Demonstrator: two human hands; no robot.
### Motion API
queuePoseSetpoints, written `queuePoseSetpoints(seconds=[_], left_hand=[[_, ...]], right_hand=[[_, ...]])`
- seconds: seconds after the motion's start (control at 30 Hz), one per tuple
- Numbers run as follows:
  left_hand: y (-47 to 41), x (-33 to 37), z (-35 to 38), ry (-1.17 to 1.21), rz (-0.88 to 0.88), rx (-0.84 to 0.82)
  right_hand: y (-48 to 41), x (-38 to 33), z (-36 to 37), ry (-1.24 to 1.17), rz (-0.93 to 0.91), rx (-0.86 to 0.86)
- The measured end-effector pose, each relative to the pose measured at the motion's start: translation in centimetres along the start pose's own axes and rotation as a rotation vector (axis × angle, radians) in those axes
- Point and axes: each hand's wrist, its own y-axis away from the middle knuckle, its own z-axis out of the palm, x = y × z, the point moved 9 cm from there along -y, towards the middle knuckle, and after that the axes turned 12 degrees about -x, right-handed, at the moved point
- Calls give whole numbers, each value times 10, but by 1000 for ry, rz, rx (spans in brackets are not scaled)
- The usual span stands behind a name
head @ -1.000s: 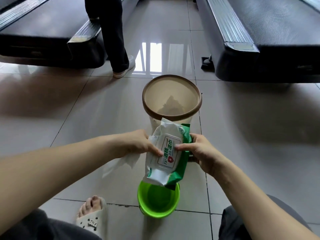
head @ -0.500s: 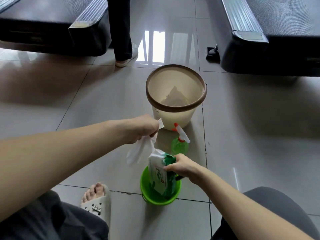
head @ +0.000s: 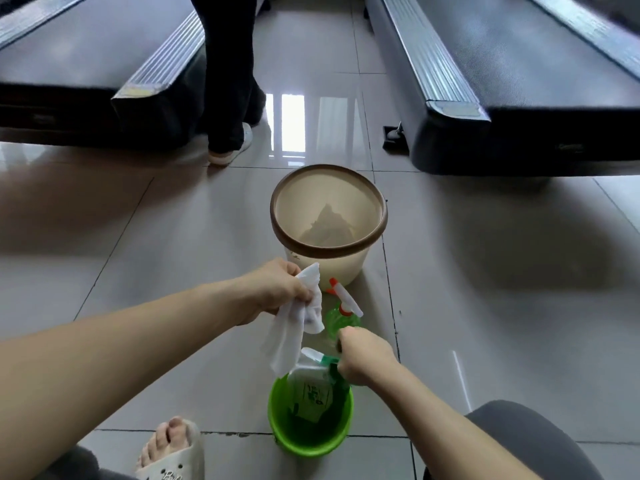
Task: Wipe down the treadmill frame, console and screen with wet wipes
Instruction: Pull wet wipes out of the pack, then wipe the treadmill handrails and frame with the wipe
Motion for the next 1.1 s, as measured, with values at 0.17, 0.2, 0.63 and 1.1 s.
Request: queuePoseSetpoints(seconds=[0.17, 0.2, 0.63, 1.1], left_hand=[[-19, 28, 4, 47, 118, -44], [-24, 34, 7, 62, 140, -54], [59, 179, 73, 329, 230, -425], [342, 564, 146, 70, 427, -510]], right_hand=[[20, 19, -45, -944, -146, 171], [27, 22, -53, -1162, -190, 187], [229, 61, -179, -1171, -61, 587], [641, 131, -422, -1480, -177, 685]])
